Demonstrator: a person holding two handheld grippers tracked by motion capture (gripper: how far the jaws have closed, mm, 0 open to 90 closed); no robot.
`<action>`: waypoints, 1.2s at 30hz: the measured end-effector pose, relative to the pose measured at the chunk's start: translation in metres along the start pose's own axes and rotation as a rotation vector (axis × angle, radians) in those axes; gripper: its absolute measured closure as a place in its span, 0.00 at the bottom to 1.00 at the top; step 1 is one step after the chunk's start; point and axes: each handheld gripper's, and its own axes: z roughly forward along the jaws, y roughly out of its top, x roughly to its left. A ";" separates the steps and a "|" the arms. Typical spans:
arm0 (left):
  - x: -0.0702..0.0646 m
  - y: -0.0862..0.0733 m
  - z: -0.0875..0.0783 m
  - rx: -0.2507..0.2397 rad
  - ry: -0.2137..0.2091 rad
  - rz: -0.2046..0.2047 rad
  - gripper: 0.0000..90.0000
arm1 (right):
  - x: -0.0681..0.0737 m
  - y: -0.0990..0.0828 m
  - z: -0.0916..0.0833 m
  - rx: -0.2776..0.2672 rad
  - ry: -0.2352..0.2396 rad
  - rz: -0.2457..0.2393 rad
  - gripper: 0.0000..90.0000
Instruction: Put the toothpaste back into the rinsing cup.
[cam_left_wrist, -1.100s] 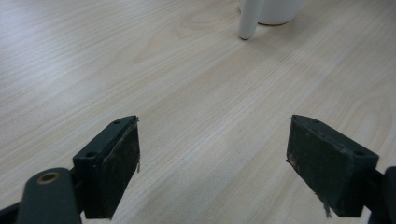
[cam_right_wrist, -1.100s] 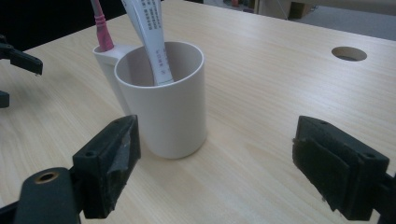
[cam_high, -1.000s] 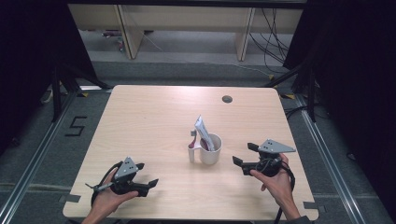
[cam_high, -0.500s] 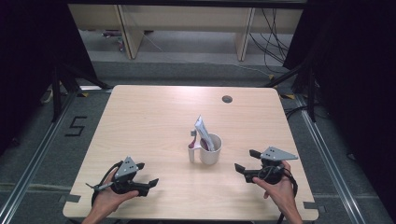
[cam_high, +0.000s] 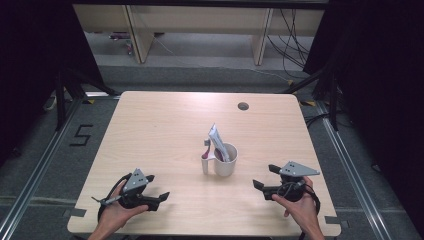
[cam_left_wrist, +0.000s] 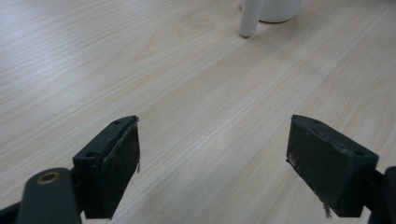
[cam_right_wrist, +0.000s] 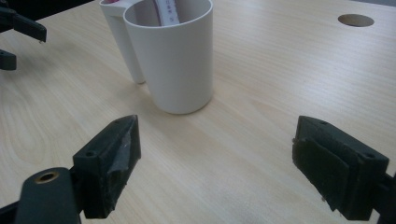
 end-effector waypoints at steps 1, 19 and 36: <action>0.000 -0.001 -0.001 -0.002 0.004 -0.001 0.19 | 0.000 0.000 0.000 -0.007 -0.010 -0.015 0.18; -0.001 0.000 0.003 0.000 -0.002 0.013 0.19 | 0.011 -0.017 -0.009 0.069 -0.004 0.014 0.18; -0.003 0.000 0.004 -0.005 -0.002 0.013 0.19 | 0.019 -0.029 -0.008 0.160 0.012 0.016 0.18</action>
